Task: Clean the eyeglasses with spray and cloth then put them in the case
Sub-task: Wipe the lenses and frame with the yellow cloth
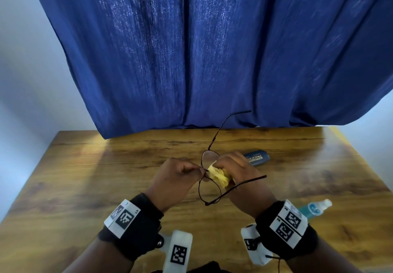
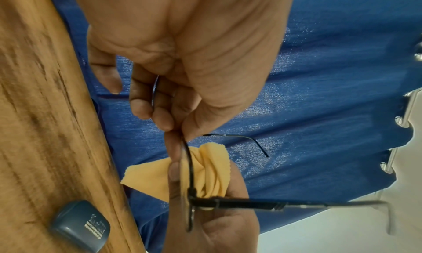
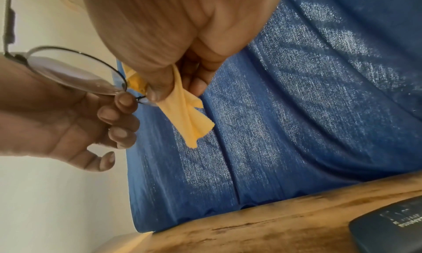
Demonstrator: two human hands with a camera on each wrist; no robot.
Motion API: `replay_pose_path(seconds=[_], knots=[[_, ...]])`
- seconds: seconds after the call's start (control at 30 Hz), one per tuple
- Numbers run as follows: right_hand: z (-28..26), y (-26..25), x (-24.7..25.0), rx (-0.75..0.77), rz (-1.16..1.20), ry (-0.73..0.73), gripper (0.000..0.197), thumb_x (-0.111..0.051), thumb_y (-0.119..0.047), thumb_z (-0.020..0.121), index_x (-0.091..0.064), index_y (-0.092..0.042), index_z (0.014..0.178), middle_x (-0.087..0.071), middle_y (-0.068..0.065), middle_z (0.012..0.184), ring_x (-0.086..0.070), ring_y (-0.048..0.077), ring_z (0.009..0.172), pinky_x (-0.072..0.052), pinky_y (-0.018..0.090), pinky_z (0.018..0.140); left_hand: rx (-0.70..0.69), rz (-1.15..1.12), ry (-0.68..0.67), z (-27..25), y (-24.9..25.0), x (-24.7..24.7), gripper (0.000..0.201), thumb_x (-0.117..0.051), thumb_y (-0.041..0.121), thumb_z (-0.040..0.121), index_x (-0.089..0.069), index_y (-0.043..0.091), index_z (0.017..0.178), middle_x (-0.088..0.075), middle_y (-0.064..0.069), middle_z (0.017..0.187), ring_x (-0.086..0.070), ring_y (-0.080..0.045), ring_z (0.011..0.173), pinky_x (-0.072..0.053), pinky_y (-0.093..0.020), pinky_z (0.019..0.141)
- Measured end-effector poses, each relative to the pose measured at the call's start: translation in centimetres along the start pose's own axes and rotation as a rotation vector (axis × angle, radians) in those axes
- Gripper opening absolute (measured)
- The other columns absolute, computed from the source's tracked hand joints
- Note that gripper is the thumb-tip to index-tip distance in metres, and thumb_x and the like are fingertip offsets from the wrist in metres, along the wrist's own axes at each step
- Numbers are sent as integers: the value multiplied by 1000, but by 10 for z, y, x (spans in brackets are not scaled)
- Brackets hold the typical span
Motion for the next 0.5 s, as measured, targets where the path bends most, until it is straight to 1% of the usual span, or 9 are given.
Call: replay_pose_path(seconds=[0.03, 0.07, 0.13, 0.2, 0.27, 0.37, 0.4, 0.43, 0.5], knots=[[0, -1, -3, -9, 13, -4, 44, -70, 11, 74, -62, -19, 105, -60, -7, 106, -56, 10, 100, -44, 14, 87, 0, -1, 5, -2, -2, 4, 21, -70, 23, 96, -84, 30, 83, -77, 4, 90, -65, -34, 81, -46, -30, 70], [-1, -1, -5, -20, 26, -10, 38, -69, 2, 78, -60, -21, 107, -60, -5, 106, -56, 9, 100, -44, 13, 85, -1, 6, 5, -2, -4, 6, 21, -70, 22, 96, -84, 30, 83, -76, 5, 88, -63, -29, 73, -45, -28, 68], [-1, 1, -8, -48, 40, -29, 26, -65, -17, 84, -58, -24, 108, -60, -6, 106, -54, 6, 98, -44, 16, 81, -10, 45, -7, -3, -5, 7, 21, -69, 22, 97, -85, 29, 85, -72, 2, 84, -53, -14, 61, -41, -22, 60], [-1, 6, -11, -81, 46, -57, 24, -68, -16, 85, -59, -23, 106, -57, -10, 103, -49, 3, 94, -42, 19, 75, -37, 99, -21, -4, -1, 5, 21, -68, 22, 97, -85, 30, 87, -68, 6, 81, -52, -3, 62, -38, -14, 59], [-3, 11, -11, -80, 34, -84, 26, -70, -9, 84, -60, -21, 106, -56, -11, 101, -49, 5, 92, -43, 22, 73, -64, 164, -21, -5, 5, -1, 23, -67, 21, 97, -85, 29, 86, -66, 9, 80, -56, 0, 68, -39, -11, 61], [-6, 13, -4, -29, 1, -79, 35, -70, 1, 81, -61, -17, 110, -60, -4, 102, -56, 16, 95, -51, 31, 74, -58, 206, 4, -1, 9, -13, 24, -67, 21, 96, -84, 30, 84, -69, 7, 86, -62, -5, 81, -40, -9, 64], [-6, 15, -1, -33, 8, -80, 39, -69, 1, 81, -60, -20, 113, -60, -4, 104, -57, 17, 96, -53, 32, 76, -49, 180, 20, 0, 10, -15, 24, -67, 21, 96, -84, 32, 83, -70, 6, 87, -63, -7, 82, -41, -10, 63], [-6, 17, 5, -35, 20, -82, 40, -67, -2, 83, -58, -23, 116, -59, -6, 106, -58, 17, 98, -54, 31, 77, -46, 144, 35, 1, 11, -19, 24, -68, 22, 95, -84, 33, 82, -70, 5, 86, -64, -10, 81, -43, -15, 65], [-7, 19, 13, -16, 38, -88, 32, -58, -12, 88, -59, -25, 117, -59, -8, 109, -58, 15, 102, -54, 30, 81, -46, 88, 58, 2, 13, -24, 24, -69, 21, 95, -84, 33, 82, -70, 4, 82, -65, -14, 77, -47, -25, 67]])
Point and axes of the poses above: each hand's wrist, its own z-axis towards the middle knuckle, its own x-axis out of the back of the hand, y = z × x, the point moved 10 cm from there along z, towards the middle knuckle
